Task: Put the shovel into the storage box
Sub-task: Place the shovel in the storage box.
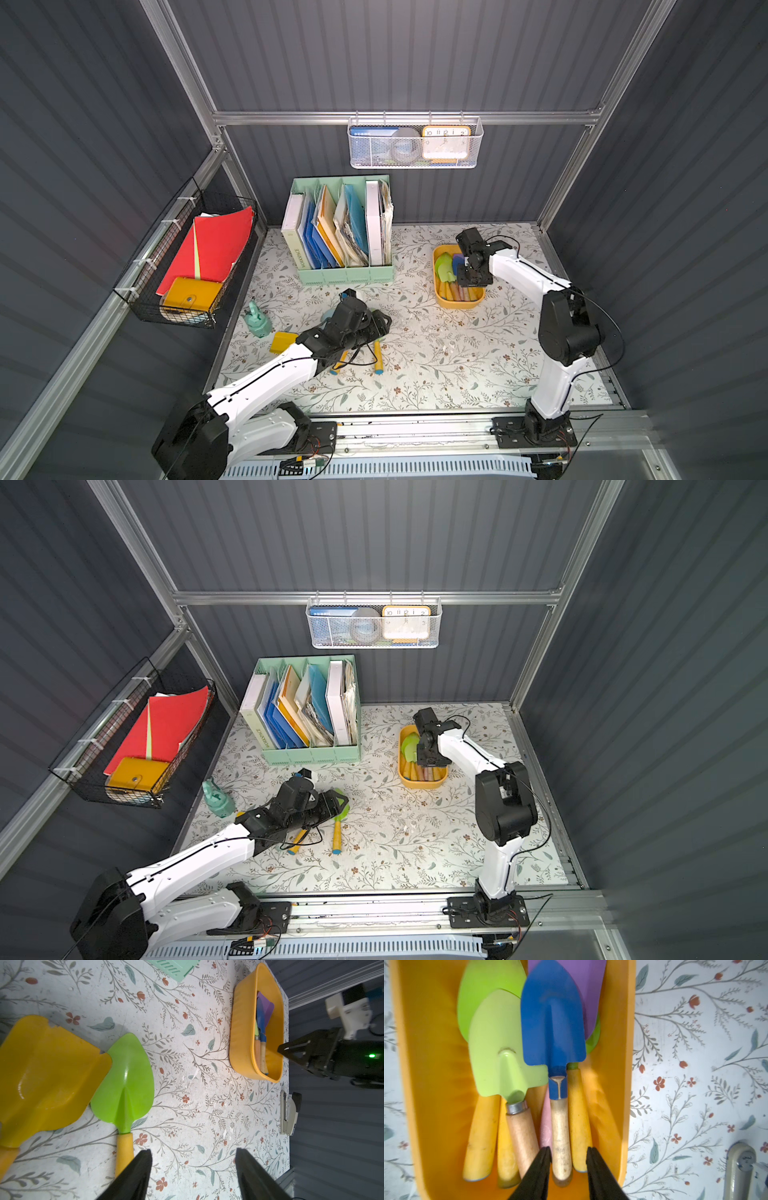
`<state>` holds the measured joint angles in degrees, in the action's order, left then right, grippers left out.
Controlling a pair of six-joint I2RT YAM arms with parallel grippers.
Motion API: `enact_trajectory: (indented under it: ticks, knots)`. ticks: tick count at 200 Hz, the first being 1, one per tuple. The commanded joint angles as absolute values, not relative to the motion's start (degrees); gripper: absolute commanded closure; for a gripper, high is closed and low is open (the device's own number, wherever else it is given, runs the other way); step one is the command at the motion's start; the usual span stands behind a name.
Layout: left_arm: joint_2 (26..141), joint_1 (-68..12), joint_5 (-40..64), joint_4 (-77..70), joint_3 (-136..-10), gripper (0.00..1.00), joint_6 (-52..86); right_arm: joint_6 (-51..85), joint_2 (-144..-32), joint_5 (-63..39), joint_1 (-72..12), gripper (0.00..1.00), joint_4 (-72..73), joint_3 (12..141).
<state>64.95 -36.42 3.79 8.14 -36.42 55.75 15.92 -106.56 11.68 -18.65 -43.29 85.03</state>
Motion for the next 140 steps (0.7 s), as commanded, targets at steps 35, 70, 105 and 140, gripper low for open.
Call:
enact_trajectory:
  ticks: [35,70,105,140]
  knots:
    - [66.3,-36.3,1.7,12.6,-38.9,0.31,56.3,18.4,-99.5,7.2,-20.4,0.63,-43.1,81.6]
    - [66.6,-36.3,0.6,14.8,-39.8,0.31,56.5,19.4,-94.8,5.4,-21.4,0.61,-42.1,78.8]
    - [67.2,-36.3,-0.8,17.5,-40.9,0.31,56.4,20.8,-89.5,2.4,-22.4,0.59,-40.2,74.7]
    - [66.2,-36.3,-2.8,19.8,-40.3,0.31,56.8,21.3,-85.3,0.3,-24.0,0.58,-39.3,70.2]
